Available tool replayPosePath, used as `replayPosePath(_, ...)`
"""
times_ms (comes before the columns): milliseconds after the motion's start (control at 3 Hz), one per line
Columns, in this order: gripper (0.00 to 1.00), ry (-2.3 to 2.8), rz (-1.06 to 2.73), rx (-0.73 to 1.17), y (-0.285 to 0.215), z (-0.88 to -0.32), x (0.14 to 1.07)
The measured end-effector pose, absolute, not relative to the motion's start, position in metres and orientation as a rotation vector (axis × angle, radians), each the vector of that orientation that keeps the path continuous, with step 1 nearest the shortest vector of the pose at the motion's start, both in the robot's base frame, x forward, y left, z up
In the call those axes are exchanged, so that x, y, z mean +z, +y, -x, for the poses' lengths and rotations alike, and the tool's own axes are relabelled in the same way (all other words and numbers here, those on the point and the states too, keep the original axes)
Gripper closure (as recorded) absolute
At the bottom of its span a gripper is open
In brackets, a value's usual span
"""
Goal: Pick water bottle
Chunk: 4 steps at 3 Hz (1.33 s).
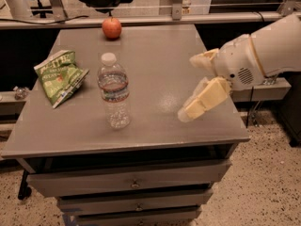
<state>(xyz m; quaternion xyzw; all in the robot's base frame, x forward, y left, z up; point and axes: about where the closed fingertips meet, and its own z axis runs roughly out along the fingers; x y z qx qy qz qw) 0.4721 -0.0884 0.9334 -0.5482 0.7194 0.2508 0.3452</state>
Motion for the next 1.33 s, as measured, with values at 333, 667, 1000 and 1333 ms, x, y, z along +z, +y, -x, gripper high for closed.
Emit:
replayPosePath(333, 0.0, 1.739, 1.301, 0.814, -0.052, -0.472, 0.924)
replayPosePath(667, 0.0, 1.61, 1.186, 0.923, -0.017, -0.467, 0.925)
replayPosePath(1000, 0.0, 1.563, 1.176, 0.952, -0.002, -0.464, 0.938)
replayPosePath(1333, 0.0, 1.568, 1.178, 0.948, -0.003, -0.464, 0.936)
